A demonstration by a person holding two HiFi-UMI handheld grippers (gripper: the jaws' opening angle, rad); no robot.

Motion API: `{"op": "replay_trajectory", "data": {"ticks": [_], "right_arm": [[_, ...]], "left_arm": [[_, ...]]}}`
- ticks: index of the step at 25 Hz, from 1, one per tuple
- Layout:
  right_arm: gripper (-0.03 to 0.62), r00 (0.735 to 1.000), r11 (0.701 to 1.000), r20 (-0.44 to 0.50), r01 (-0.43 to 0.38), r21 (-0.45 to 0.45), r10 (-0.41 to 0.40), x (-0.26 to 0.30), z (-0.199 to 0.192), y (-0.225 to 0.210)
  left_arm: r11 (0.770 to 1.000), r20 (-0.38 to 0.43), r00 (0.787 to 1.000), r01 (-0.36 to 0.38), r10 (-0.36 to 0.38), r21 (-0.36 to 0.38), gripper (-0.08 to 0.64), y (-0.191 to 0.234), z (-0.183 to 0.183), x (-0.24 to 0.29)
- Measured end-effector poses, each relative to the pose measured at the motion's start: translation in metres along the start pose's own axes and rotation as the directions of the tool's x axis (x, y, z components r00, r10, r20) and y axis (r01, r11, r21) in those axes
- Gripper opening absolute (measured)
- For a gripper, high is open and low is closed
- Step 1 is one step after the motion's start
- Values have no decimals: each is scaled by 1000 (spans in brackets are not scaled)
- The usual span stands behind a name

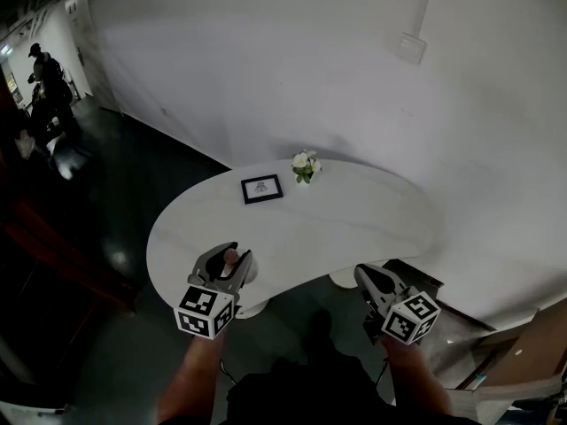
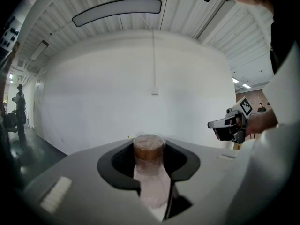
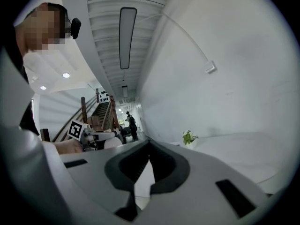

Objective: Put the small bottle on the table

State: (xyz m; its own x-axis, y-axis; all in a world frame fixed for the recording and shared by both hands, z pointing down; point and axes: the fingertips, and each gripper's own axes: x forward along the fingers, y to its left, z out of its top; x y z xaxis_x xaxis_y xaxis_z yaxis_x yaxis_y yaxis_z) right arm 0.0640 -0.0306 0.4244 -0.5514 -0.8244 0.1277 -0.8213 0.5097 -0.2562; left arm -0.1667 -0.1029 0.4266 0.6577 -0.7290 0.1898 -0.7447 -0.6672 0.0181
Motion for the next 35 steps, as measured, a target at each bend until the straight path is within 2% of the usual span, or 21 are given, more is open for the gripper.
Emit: {"op": "replay_trajectory", "data": {"ticks": [10, 13, 21, 27, 35], "right_arm": [[11, 990, 991, -14, -137, 9, 137, 89, 22, -77], [11, 984, 984, -25, -176, 13, 177, 114, 33, -106], [11, 963, 965, -63, -257, 54, 261, 159, 40, -164], [11, 951, 957, -108, -284, 63, 290, 182, 31, -177], [11, 950, 959, -129, -279, 46, 283, 204, 29, -141]], "left_arm": [[992, -17, 993, -120, 119, -31, 137, 41, 7, 70], [988, -30, 988, -150, 149, -21, 137, 47, 12, 99], [975, -66, 976, -212, 208, -61, 137, 57, 10, 158], [968, -67, 971, -233, 228, -97, 137, 63, 4, 179], [979, -59, 982, -185, 180, -88, 137, 71, -7, 166]]}}
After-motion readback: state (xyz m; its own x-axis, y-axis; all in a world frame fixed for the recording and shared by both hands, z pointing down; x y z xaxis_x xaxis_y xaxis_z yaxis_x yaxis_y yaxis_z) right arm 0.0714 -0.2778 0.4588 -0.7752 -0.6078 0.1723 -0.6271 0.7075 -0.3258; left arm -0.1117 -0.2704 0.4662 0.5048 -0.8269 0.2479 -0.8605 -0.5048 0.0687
